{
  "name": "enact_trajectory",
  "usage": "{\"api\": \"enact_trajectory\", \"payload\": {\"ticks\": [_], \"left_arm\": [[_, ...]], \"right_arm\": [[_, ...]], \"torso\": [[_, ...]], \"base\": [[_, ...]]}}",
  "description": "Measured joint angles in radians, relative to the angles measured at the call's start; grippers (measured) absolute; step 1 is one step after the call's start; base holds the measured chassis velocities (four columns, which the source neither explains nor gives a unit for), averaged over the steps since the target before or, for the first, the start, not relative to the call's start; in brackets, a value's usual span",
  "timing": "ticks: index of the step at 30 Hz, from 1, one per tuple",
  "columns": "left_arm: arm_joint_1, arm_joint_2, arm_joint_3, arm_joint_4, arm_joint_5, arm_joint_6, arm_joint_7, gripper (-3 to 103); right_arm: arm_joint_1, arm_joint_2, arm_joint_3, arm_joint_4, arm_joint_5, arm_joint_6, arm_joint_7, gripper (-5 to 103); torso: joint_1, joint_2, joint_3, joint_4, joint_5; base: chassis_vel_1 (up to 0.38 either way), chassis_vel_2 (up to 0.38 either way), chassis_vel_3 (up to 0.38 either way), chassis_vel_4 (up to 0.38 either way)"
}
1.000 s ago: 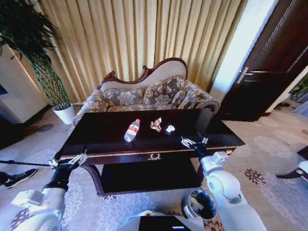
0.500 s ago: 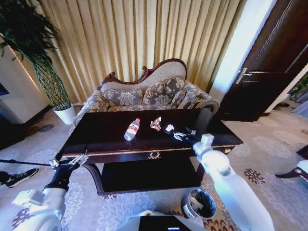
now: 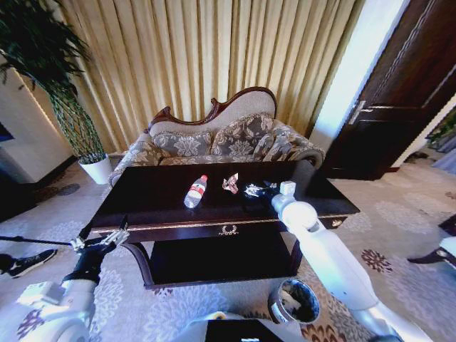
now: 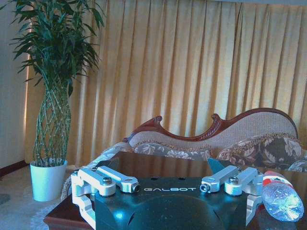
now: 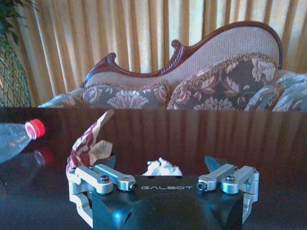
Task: Move to the front of the table and place the trash on the table into the trash bin.
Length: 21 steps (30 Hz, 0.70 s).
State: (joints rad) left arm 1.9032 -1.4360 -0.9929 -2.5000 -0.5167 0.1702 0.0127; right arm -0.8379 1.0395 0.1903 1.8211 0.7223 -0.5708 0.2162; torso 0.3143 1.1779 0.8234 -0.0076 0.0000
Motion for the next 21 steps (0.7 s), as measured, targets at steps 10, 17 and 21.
{"api": "enact_trajectory", "payload": {"ticks": [10,17,21], "left_arm": [[-0.003,0.000,0.003,0.000,0.000,0.003,-0.001,100],[-0.003,0.000,0.003,0.000,0.000,0.003,-0.001,100],[-0.003,-0.001,0.003,0.000,0.000,0.002,-0.001,100]], "right_arm": [[-0.002,0.017,-0.021,-0.012,-0.006,-0.006,0.022,100],[-0.003,0.020,-0.020,-0.027,-0.023,-0.006,0.027,100],[-0.006,0.020,-0.024,-0.027,-0.032,-0.006,0.034,98]], "torso": [[0.000,0.000,0.000,0.0000,0.0000],[0.000,0.000,0.000,0.0000,0.0000],[0.000,0.000,0.000,0.0000,-0.0001]], "base": [[0.000,0.000,0.000,0.000],[0.000,0.000,0.000,0.000],[0.000,0.000,0.000,0.000]]}}
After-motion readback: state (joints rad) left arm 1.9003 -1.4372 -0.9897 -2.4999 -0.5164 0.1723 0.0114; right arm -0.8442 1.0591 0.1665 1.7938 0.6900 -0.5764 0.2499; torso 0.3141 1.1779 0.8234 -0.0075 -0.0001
